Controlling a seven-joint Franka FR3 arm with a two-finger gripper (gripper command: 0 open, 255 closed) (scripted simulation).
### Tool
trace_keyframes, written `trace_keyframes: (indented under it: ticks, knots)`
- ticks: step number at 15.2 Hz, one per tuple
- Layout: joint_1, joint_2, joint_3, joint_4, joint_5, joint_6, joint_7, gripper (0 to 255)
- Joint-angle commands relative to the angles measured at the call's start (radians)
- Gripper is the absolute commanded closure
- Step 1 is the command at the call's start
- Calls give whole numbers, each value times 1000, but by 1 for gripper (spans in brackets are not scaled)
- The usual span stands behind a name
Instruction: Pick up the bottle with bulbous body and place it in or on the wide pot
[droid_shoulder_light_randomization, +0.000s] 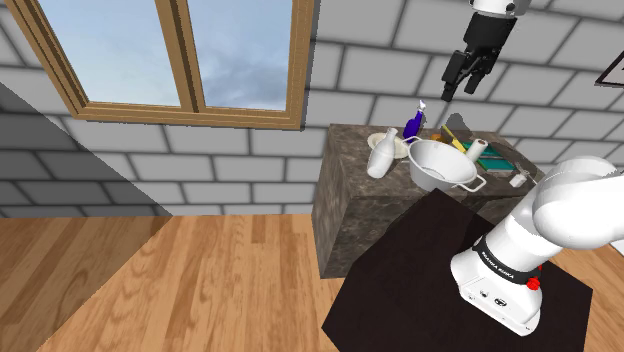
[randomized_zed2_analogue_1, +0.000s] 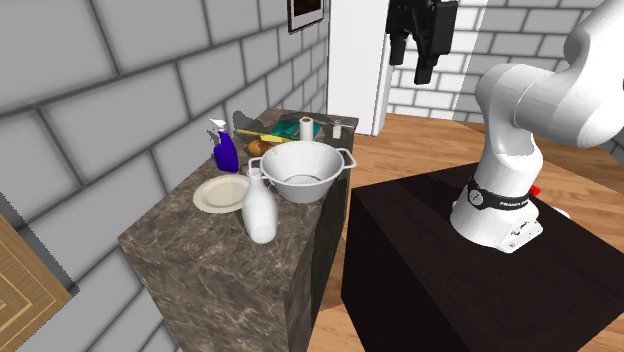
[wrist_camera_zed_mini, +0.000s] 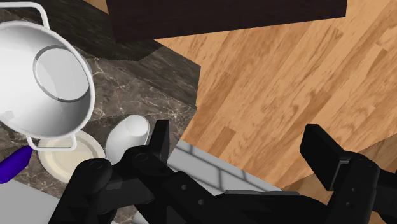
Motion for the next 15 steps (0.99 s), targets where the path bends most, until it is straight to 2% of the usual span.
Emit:
trace_keyframes:
  ticks: [1, 8, 15]
  knots:
    - [0, 0, 0, 0, 0, 0, 0, 0]
    - [-38, 153, -103, -51, -54, 219, -80, 0]
    - [-62, 368, -206, -33, -70, 430, -165, 0]
